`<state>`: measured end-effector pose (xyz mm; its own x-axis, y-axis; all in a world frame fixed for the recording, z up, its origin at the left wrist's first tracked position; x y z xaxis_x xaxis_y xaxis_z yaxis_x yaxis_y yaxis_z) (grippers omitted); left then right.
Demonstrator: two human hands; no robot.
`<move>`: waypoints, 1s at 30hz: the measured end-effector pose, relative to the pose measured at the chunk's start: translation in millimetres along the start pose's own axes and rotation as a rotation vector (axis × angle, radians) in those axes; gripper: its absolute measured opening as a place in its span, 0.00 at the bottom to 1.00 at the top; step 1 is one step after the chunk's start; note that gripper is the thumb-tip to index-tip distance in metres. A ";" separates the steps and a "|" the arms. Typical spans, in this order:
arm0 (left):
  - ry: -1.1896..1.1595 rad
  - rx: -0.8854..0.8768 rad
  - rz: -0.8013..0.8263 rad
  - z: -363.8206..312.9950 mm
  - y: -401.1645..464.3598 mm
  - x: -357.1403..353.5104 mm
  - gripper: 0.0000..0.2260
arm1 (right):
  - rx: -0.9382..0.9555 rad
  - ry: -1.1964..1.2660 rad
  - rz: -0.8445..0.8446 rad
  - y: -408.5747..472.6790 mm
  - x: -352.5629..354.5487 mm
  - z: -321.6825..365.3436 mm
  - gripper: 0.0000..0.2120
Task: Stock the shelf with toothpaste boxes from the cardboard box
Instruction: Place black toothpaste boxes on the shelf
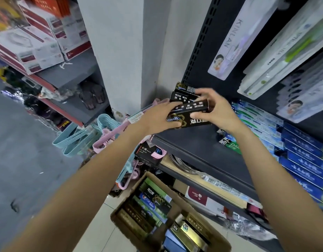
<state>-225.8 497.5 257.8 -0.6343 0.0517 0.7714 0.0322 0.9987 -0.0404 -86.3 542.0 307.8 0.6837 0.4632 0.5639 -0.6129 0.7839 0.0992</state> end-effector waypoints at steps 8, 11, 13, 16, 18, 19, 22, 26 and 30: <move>-1.386 0.677 0.000 19.7 -37.4 -64.7 0.17 | -0.270 0.241 -0.115 -33.8 -49.0 -24.2 0.38; -1.127 0.706 0.008 20.4 -34.2 -72.0 0.21 | -0.095 -0.122 -0.046 -22.7 -48.6 -20.4 0.30; -0.549 0.631 -0.098 40.4 -30.0 -60.1 0.24 | -0.007 -0.461 0.005 -11.4 -39.9 -20.5 0.29; 0.056 0.524 -0.121 52.7 -37.3 -54.5 0.24 | 0.105 -0.805 0.044 2.6 -36.2 -27.2 0.28; 0.215 0.519 -0.075 59.4 -43.3 -60.1 0.27 | 0.146 -0.893 0.040 9.6 -35.3 -38.3 0.27; 0.261 0.515 -0.059 62.5 -44.1 -65.0 0.28 | 0.114 -0.911 0.021 13.2 -31.1 -48.2 0.26; 0.346 0.482 -0.053 62.7 -45.2 -67.7 0.30 | -0.014 -0.981 -0.037 20.1 -17.2 -72.8 0.25; 0.291 0.485 -0.052 64.3 -47.1 -65.7 0.27 | 0.099 -1.061 -0.087 11.4 -24.4 -57.3 0.26; 0.111 0.444 -0.318 62.0 -72.5 -45.8 0.17 | 0.267 -0.823 -0.109 -48.3 -69.4 -16.2 0.12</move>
<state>-247.0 422.7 186.0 -0.4737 -0.2282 0.8506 -0.4911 0.8702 -0.0400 -97.8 478.7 250.5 0.3035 -0.1351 0.9432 -0.7036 0.6357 0.3175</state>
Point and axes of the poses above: each hand's wrist, its own y-axis towards the middle knuckle, its own x-axis out of the back of the hand, z = x × y, the point moved 9 cm from there along y, towards the middle knuckle, and after that the axes turned 11 degrees about x, right-handed, at the moved point
